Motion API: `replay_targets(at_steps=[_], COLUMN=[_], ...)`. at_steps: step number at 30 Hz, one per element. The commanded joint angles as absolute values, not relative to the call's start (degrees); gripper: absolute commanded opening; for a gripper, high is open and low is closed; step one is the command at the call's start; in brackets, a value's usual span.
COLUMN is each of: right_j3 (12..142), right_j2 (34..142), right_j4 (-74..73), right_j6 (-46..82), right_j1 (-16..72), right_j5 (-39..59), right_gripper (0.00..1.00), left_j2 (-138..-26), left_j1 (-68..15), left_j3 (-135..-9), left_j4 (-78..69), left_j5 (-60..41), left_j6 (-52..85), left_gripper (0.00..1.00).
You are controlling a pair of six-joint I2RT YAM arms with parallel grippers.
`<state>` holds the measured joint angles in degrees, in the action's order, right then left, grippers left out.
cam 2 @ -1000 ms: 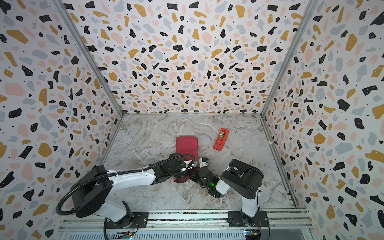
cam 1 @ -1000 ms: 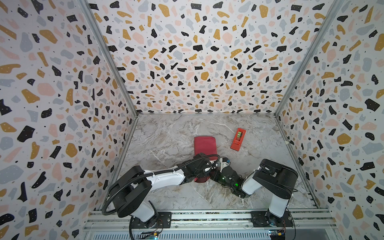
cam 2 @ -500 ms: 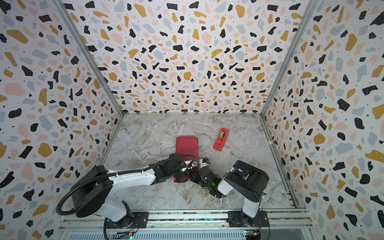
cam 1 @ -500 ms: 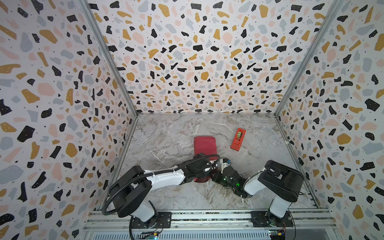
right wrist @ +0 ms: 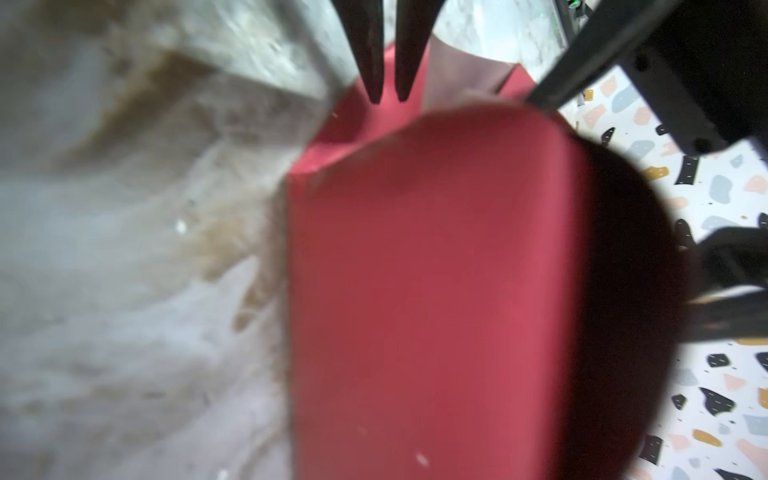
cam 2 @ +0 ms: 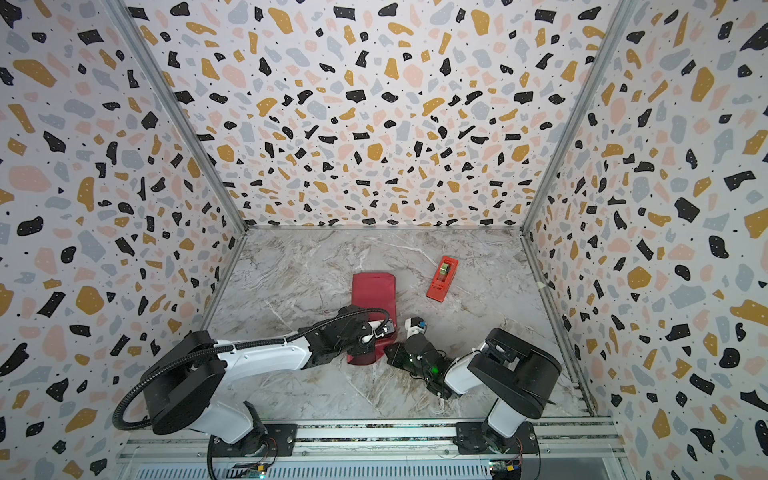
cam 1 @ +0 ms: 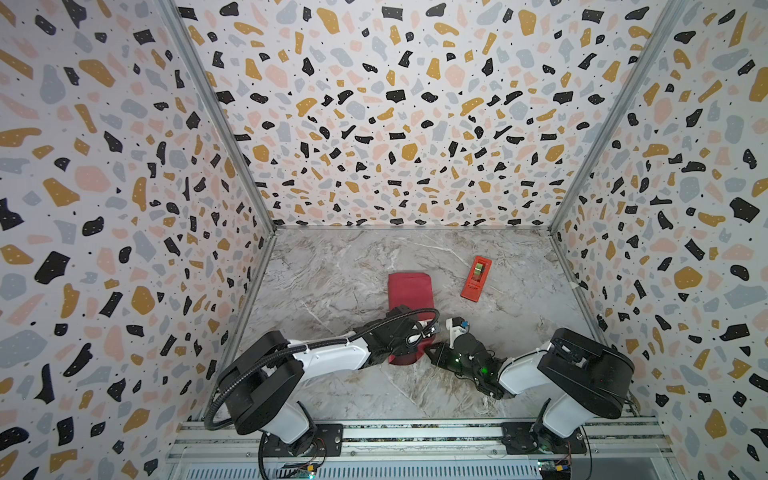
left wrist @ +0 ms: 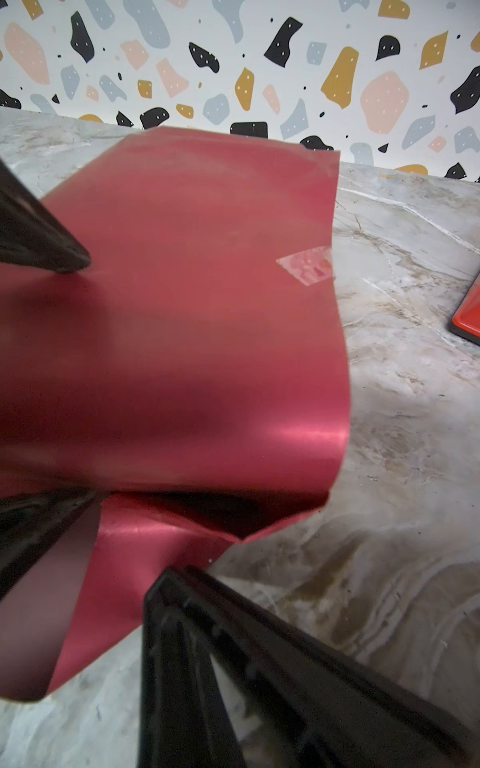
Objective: Wrap the gift box in paper
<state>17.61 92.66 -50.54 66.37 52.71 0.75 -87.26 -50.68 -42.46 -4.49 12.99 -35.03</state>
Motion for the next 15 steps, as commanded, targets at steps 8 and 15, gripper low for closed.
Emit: replay_targets(at_steps=[8, 15], right_j3=[17.93, 17.76], right_j2=[94.47, 92.77], right_j4=[-51.41, -52.12], right_j6=[65.93, 65.15], right_j1=[52.78, 53.24], right_j5=[1.36, 0.30], right_gripper=[0.07, 0.05], left_j2=[-88.21, -88.19], left_j1=[-50.30, -50.24], left_j3=[-42.80, -42.71], left_j4=[-4.84, -4.83], left_j5=[13.18, 13.05], left_j6=[-34.25, -34.27], left_gripper=[0.82, 0.82])
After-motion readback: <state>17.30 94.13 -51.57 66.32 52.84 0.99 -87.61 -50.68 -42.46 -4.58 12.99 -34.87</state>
